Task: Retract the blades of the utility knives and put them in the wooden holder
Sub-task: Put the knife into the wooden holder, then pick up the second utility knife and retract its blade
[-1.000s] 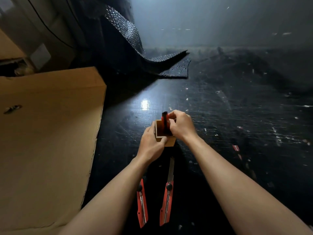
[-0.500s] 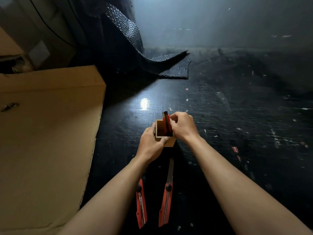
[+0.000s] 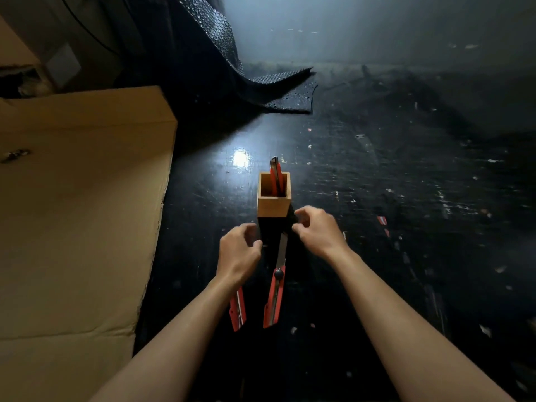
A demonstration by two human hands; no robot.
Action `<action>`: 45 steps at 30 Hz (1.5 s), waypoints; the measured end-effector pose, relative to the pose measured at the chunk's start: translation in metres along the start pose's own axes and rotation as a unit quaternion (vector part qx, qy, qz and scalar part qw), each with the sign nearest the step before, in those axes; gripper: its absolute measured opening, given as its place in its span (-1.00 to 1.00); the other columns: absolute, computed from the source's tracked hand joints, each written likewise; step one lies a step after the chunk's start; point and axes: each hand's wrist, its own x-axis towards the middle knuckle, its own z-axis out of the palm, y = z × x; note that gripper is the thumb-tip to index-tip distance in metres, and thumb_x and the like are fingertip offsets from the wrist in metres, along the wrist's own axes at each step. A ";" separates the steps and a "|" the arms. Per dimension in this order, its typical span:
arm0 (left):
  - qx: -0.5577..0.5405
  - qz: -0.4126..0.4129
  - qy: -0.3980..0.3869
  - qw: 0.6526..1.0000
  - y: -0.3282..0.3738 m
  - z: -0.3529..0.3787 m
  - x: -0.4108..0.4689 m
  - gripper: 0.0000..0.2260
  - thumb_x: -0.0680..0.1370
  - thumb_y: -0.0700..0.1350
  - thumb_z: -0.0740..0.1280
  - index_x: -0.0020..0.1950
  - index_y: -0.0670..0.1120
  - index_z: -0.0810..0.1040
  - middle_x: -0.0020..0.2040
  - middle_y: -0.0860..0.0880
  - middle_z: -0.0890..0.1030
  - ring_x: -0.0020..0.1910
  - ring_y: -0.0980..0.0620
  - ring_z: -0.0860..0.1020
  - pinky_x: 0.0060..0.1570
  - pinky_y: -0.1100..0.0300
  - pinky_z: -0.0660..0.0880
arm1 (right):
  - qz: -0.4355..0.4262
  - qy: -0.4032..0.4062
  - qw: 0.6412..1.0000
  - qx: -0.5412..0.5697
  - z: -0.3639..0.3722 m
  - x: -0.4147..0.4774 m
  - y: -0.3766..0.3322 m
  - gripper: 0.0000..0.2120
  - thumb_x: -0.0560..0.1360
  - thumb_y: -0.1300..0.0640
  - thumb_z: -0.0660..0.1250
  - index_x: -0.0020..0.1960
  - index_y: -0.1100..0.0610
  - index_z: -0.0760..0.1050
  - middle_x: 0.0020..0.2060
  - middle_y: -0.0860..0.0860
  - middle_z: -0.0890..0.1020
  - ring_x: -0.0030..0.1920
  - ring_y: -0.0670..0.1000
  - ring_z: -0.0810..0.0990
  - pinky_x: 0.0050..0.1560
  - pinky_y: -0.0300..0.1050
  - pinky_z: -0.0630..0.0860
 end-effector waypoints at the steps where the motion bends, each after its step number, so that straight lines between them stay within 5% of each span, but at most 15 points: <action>1: 0.002 -0.006 -0.017 1.000 -0.002 0.003 -0.009 -0.65 0.53 -0.19 0.45 0.33 -0.11 0.62 0.14 -0.03 0.71 0.06 0.11 0.63 0.02 0.49 0.43 | 0.012 -0.020 1.000 -0.005 0.007 -0.009 0.006 -0.65 0.55 0.14 0.42 0.33 0.08 0.57 0.16 0.05 0.69 0.17 0.05 0.66 0.18 -0.04 0.60; 8: 0.019 -0.057 -0.124 0.991 -0.013 0.025 -0.048 -0.61 0.52 -0.29 0.42 0.35 -0.15 0.60 0.23 -0.09 0.69 0.25 -0.04 0.64 0.28 0.07 0.58 | 0.110 -0.074 0.990 0.036 0.058 -0.067 0.039 -0.66 0.57 0.10 0.40 0.34 0.06 0.56 0.10 0.03 0.70 -0.03 -0.08 0.66 0.05 -0.10 0.63; 13: -0.019 -0.071 -0.152 0.986 -0.017 0.034 -0.063 -0.65 0.51 -0.27 0.49 0.30 -0.14 0.64 0.14 -0.06 0.73 0.15 0.02 0.69 0.11 0.27 0.57 | 0.132 -0.079 0.984 0.094 0.083 -0.090 0.044 -0.66 0.60 0.19 0.32 0.36 0.07 0.54 -0.17 -0.02 0.72 -0.16 -0.07 0.72 -0.03 -0.01 0.71; 17: -0.069 -0.090 -0.166 0.980 -0.019 0.032 -0.072 -0.64 0.46 -0.31 0.53 0.24 -0.13 0.68 0.06 -0.04 0.75 0.07 0.04 0.71 0.10 0.21 0.62 | 0.131 -0.072 0.982 0.113 0.088 -0.096 0.047 -0.67 0.60 0.21 0.31 0.34 0.05 0.55 -0.07 0.01 0.72 -0.12 -0.07 0.73 -0.02 -0.04 0.71; 21: -0.130 -0.111 -0.163 0.972 -0.021 0.025 -0.082 -0.66 0.49 -0.37 0.48 0.23 -0.10 0.67 -0.03 0.07 0.70 -0.09 0.23 0.64 -0.23 0.42 0.57 | 0.131 -0.054 0.977 0.157 0.086 -0.103 0.049 -0.74 0.56 0.22 0.35 0.20 0.00 0.63 -0.08 -0.04 0.73 -0.09 -0.07 0.74 0.00 0.03 0.72; 23: -0.167 -0.109 -0.159 0.967 -0.019 0.018 -0.086 -0.65 0.48 -0.37 0.49 0.20 -0.07 0.68 -0.03 0.07 0.72 -0.04 0.17 0.69 -0.22 0.42 0.60 | 0.124 -0.056 0.974 0.182 0.081 -0.105 0.047 -0.75 0.52 0.21 0.38 0.12 -0.07 0.64 -0.09 -0.03 0.74 -0.07 -0.05 0.75 0.02 0.07 0.71; 27: -0.231 -0.082 -0.141 0.959 -0.005 0.001 -0.090 -0.65 0.47 -0.40 0.48 0.18 -0.08 0.70 0.02 -0.02 0.77 0.07 0.01 0.74 0.04 0.13 0.69 | 0.074 -0.044 0.970 0.229 0.058 -0.112 0.033 -0.74 0.48 0.23 0.40 0.00 -0.14 0.62 -0.07 0.00 0.75 -0.04 0.01 0.76 0.03 0.13 0.71; 34: -0.317 -0.039 -0.128 0.939 0.049 -0.044 -0.084 -0.66 0.51 -0.43 0.40 0.23 -0.17 0.69 0.06 -0.18 0.77 0.10 -0.22 0.73 0.18 -0.13 0.64 | -0.030 -0.019 0.955 0.294 0.001 -0.117 -0.016 -0.78 0.56 0.36 0.35 0.15 0.15 0.59 -0.05 0.17 0.74 -0.09 0.11 0.78 -0.04 0.20 0.72; 40: -0.369 0.013 -0.142 0.918 0.108 -0.093 -0.075 -0.64 0.56 -0.45 0.35 0.32 -0.21 0.62 0.00 -0.12 0.77 -0.12 0.00 0.77 -0.16 0.18 0.68 | -0.113 0.018 0.937 0.329 -0.057 -0.119 -0.068 -0.75 0.57 0.38 0.34 0.23 0.25 0.53 -0.05 0.22 0.73 -0.10 0.13 0.78 -0.05 0.09 0.73; 45: -0.388 0.083 -0.125 0.909 0.153 -0.131 -0.080 -0.63 0.57 -0.41 0.37 0.34 -0.15 0.62 0.04 -0.16 0.76 -0.17 -0.03 0.75 -0.19 0.07 0.71 | -0.183 0.068 0.929 0.316 -0.101 -0.126 -0.109 -0.72 0.52 0.24 0.47 0.22 0.20 0.57 -0.12 0.18 0.74 -0.19 0.08 0.78 -0.17 -0.01 0.73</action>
